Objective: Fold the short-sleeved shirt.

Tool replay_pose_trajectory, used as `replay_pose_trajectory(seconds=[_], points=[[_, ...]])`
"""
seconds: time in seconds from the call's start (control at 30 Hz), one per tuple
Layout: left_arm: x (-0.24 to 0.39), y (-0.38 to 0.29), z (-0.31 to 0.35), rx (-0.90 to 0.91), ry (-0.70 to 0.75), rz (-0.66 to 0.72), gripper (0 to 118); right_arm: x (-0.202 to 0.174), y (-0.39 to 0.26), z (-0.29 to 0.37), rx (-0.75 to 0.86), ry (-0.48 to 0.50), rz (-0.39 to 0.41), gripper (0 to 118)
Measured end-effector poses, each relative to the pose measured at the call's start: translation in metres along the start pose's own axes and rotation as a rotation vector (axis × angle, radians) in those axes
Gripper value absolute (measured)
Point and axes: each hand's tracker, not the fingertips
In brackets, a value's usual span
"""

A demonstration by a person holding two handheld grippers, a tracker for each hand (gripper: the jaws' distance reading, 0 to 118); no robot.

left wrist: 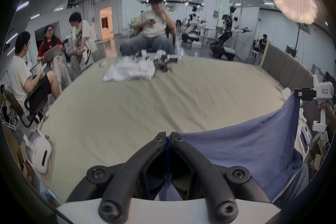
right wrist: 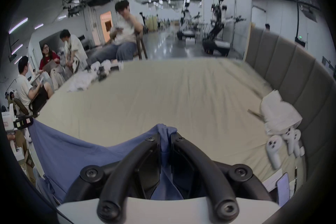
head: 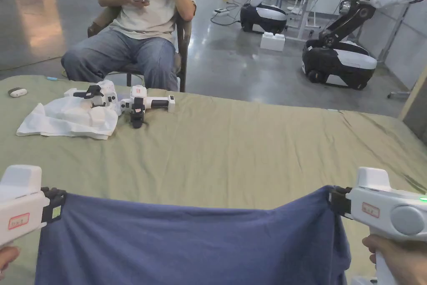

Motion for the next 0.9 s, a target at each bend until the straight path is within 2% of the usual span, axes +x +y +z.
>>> replay_pose_trajectory(seconds=[0.17,0.4,0.77,0.9], points=[[0.015,0.066,0.022,0.124,0.010,-0.024,0,-0.001,0.038,0.057,0.149,-0.073,0.090,7],[0.032,0.150,0.036,0.233,-0.011,-0.032,0,0.001,0.092,0.103,0.306,-0.142,0.102,7],[0.033,0.272,0.013,0.327,0.015,-0.057,0,0.003,0.217,0.097,0.421,-0.193,0.106,7],[0.032,0.309,0.005,0.343,0.023,-0.063,0,0.007,0.262,0.086,0.443,-0.203,0.085,7]])
